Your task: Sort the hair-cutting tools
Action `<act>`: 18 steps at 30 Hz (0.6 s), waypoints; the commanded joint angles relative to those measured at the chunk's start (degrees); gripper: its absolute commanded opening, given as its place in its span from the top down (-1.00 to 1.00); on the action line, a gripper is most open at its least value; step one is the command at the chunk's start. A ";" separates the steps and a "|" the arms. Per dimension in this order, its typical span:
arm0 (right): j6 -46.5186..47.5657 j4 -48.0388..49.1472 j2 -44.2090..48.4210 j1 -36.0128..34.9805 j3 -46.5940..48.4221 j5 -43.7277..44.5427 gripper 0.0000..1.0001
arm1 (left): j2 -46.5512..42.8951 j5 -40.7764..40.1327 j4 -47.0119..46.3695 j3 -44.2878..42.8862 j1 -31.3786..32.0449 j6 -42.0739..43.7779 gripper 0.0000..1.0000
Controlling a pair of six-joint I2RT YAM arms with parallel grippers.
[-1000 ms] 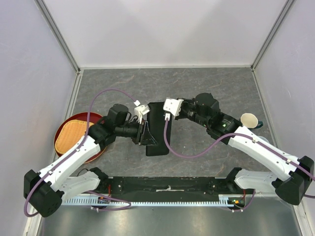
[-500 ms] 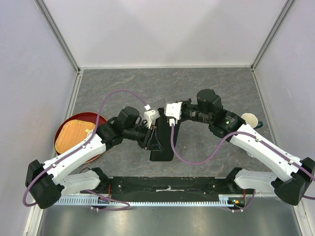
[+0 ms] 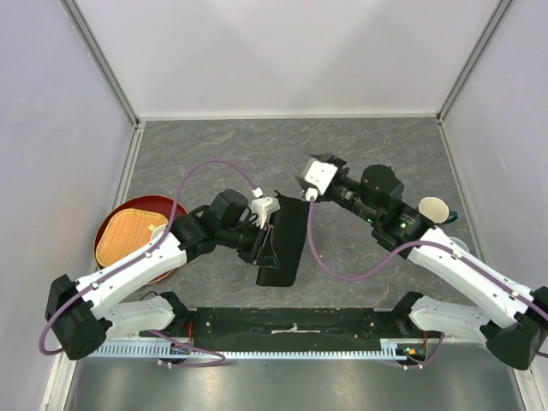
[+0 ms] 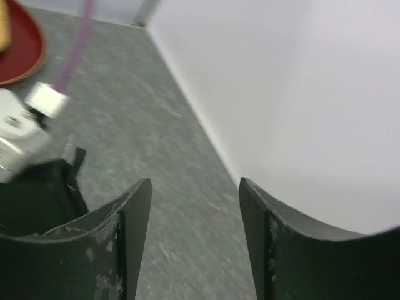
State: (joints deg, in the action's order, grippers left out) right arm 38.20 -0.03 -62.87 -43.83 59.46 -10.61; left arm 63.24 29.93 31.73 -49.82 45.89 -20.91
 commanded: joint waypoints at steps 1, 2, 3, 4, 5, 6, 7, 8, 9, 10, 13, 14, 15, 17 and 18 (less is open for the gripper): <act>-9.95 8.47 5.65 -0.02 -3.74 20.95 -0.39 | -1.99 -5.67 -2.01 -3.70 -0.71 -3.35 0.95; -11.90 8.30 6.52 -0.02 -3.83 28.20 -0.53 | -1.81 -7.42 -2.28 -4.40 -0.89 -3.79 0.95; -14.00 8.21 6.88 -0.11 -3.83 31.58 -0.62 | -1.37 -8.30 -2.63 -4.75 -1.15 -4.84 0.95; -16.37 7.34 6.97 -0.02 -3.39 35.01 -0.68 | -0.85 -9.09 -3.16 -5.02 -1.50 -5.28 0.95; -19.88 6.46 6.97 -0.02 -2.95 37.66 -0.86 | 0.46 -10.67 -4.47 -5.54 -1.85 -5.98 0.95; -22.26 5.49 6.89 -0.02 -1.99 42.03 -0.95 | 1.43 -11.29 -5.26 -5.81 -2.12 -7.55 0.95; -24.29 2.87 6.80 -0.11 -1.55 43.03 -0.96 | 2.40 -11.74 -6.14 -6.07 -3.08 -8.44 0.95; -27.96 1.45 6.62 -0.02 -1.19 43.13 -0.96 | 4.76 -11.65 -8.32 -6.77 -3.61 -9.23 0.95; -29.48 0.40 6.62 -0.02 -0.76 42.35 -0.96 | 6.00 -11.30 -9.74 -7.13 -4.05 -10.81 0.95; -31.32 -1.88 6.71 -0.11 -0.66 42.08 -0.96 | 7.23 -10.00 -11.23 -7.65 -4.84 -11.61 0.95; -41.33 -7.32 6.45 -0.02 1.09 46.00 -0.96 | 14.34 -5.61 -18.09 -10.36 -5.55 -13.72 0.94; -45.19 -8.57 6.53 -0.02 1.36 47.08 -0.96 | 16.37 -4.89 -18.62 -11.69 -5.55 -13.98 0.91; -47.40 -9.71 6.45 -0.02 1.36 48.22 -0.96 | 21.00 -3.75 -19.67 -13.09 -5.63 -13.90 0.91; -50.66 -12.09 7.23 -0.02 0.31 51.04 -0.96 | 25.16 -2.51 -20.12 -17.14 -5.63 -13.99 0.83; -52.85 -12.27 7.58 -0.02 -1.44 50.95 -0.96 | 29.61 -2.25 -20.21 -18.45 -5.63 -13.99 0.80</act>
State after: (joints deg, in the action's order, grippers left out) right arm -1.23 -6.63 -56.51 -43.88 58.04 33.56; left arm 84.84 22.81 21.26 -60.71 40.21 -32.18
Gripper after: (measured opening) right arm 0.979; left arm 0.339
